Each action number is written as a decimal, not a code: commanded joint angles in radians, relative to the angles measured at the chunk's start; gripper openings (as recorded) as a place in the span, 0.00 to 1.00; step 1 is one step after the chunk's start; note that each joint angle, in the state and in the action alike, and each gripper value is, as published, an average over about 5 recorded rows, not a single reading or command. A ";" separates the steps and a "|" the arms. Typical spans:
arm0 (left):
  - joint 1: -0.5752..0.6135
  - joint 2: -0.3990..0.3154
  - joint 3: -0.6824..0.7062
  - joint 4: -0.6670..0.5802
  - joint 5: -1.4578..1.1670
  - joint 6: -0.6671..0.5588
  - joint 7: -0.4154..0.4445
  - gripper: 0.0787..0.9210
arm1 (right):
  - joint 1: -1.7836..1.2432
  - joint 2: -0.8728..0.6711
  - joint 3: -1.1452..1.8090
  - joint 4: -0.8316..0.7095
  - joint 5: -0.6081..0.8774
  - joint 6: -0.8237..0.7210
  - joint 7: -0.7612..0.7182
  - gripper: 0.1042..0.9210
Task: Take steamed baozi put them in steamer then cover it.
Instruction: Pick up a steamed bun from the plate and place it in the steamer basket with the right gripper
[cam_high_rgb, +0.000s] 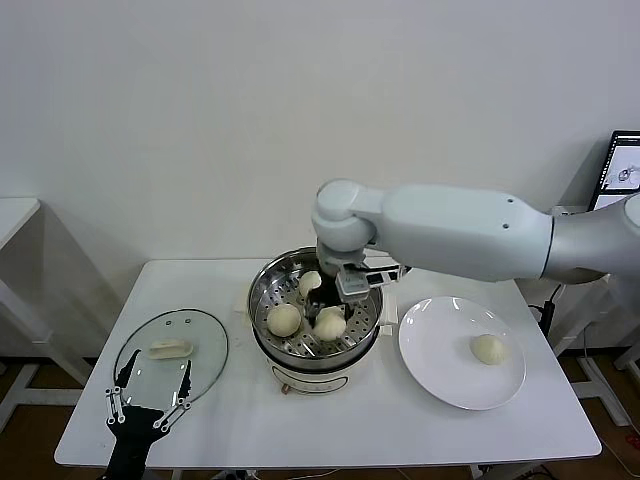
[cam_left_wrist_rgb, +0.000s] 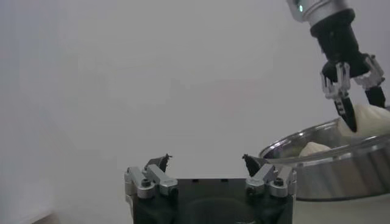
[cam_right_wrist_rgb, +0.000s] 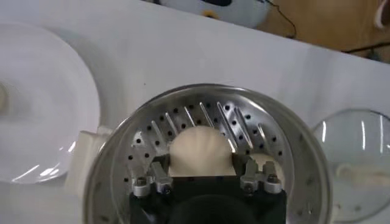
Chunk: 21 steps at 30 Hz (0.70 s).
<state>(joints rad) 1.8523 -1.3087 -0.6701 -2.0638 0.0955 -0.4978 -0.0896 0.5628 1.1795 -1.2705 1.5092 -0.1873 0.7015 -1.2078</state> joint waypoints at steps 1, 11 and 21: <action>0.002 0.000 -0.001 0.003 0.000 -0.004 -0.001 0.88 | -0.056 0.023 -0.006 0.001 -0.047 0.033 -0.002 0.72; -0.006 -0.004 -0.001 0.014 0.004 -0.009 -0.005 0.88 | -0.074 0.016 0.001 -0.005 -0.073 0.032 0.000 0.74; -0.008 -0.003 -0.007 0.016 0.001 -0.005 -0.006 0.88 | -0.058 -0.088 0.135 -0.002 0.013 -0.061 0.015 0.88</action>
<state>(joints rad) 1.8455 -1.3120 -0.6770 -2.0502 0.0958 -0.5052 -0.0951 0.5016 1.1643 -1.2344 1.5088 -0.2465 0.7147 -1.2011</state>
